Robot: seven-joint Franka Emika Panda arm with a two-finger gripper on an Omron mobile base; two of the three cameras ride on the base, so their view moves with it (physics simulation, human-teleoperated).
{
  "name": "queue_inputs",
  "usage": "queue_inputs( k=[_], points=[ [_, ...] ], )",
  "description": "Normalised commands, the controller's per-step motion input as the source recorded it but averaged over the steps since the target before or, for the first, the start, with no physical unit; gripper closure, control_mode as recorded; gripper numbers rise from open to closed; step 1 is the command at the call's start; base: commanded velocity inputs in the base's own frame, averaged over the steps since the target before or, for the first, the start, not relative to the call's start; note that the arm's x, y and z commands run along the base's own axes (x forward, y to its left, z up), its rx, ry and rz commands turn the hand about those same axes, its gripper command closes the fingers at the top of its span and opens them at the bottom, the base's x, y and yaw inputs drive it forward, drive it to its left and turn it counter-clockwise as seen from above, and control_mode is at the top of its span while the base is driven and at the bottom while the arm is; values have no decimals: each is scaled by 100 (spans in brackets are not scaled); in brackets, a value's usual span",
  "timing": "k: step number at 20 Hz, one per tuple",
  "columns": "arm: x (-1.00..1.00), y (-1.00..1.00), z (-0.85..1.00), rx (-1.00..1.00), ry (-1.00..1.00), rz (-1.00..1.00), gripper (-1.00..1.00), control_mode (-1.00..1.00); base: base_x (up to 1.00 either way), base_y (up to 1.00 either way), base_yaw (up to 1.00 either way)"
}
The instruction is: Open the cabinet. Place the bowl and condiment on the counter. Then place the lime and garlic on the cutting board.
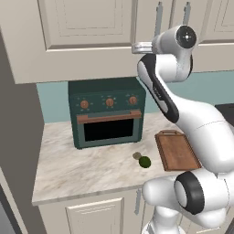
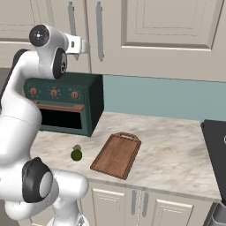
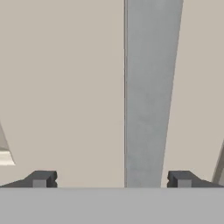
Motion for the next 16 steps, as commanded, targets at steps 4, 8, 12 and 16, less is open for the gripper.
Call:
queue_inputs(
  k=[4, 8, 12, 16],
  points=[
    [48, 3, 0, -6, -8, 0, -100, -100, 0, 0, 0],
    [61, 37, -22, -10, -15, 1, 100, -100, 0, 0, 0],
    [53, 71, -54, 4, -22, 20, 100, -100, 0, 0, 0],
    [49, 56, -70, 18, -19, 48, 100, -100, 0, 0, 0]
  ],
)
